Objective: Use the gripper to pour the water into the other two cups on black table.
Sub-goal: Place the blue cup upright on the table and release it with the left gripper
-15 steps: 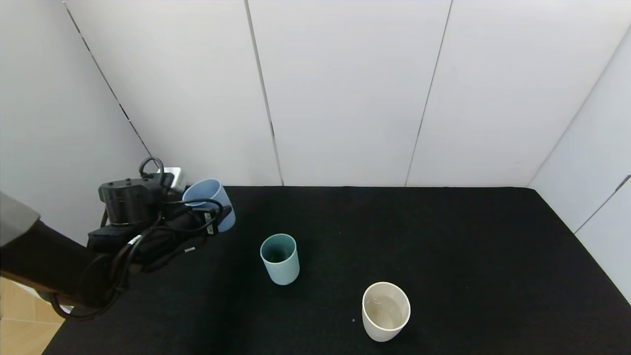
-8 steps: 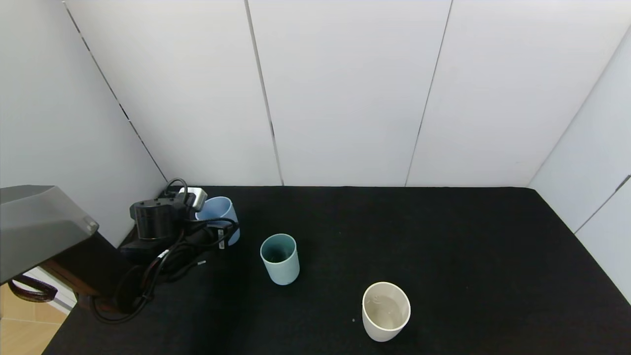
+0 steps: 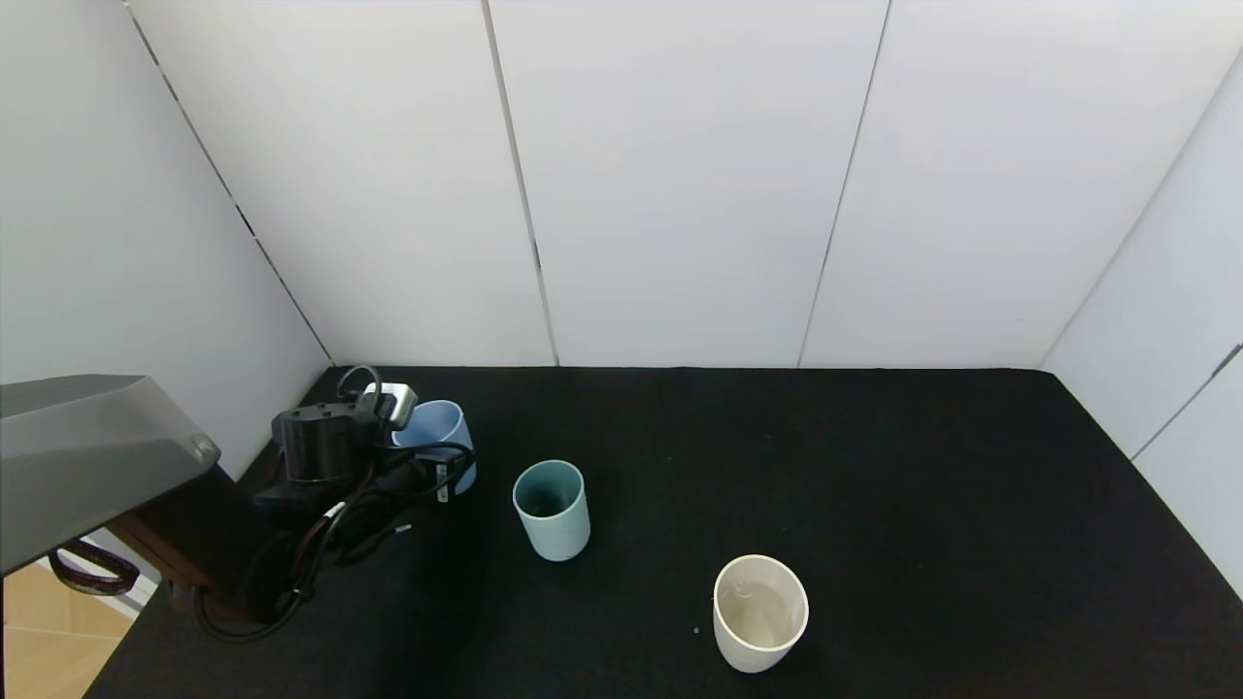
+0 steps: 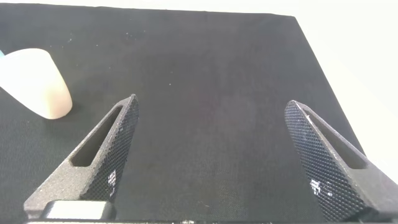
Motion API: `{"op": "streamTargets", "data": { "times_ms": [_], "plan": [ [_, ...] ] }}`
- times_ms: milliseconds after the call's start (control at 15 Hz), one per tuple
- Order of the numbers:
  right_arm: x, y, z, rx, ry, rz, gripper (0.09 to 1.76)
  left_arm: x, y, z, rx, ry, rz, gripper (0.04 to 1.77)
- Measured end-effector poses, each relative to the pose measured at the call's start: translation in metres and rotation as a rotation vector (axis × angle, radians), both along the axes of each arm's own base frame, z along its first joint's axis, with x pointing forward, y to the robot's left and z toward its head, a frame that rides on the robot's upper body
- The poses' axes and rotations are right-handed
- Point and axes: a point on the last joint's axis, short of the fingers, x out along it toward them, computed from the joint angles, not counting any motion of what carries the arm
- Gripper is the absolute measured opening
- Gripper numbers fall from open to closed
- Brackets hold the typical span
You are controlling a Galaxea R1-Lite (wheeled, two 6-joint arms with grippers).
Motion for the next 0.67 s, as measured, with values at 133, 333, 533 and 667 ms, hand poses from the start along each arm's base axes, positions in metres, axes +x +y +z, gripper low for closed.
{"op": "streamTargets", "data": {
  "times_ms": [133, 333, 533, 667],
  "plan": [
    [0.0000, 0.0000, 0.0000, 0.000, 0.000, 0.000, 1.71, -0.0004, 0.0003, -0.0002, 0.000, 0.003, 0.001, 1.28],
    [0.0000, 0.0000, 0.0000, 0.000, 0.000, 0.000, 1.71, -0.0009, 0.0004, 0.0008, 0.004, -0.005, 0.000, 1.42],
    [0.0000, 0.0000, 0.0000, 0.000, 0.000, 0.001, 1.71, -0.0007, 0.0004, 0.0043, 0.006, -0.032, 0.001, 1.51],
    [0.0000, 0.0000, 0.0000, 0.000, 0.000, 0.000, 1.71, -0.0014, 0.0007, 0.0079, 0.007, -0.042, 0.005, 1.56]
  ]
}}
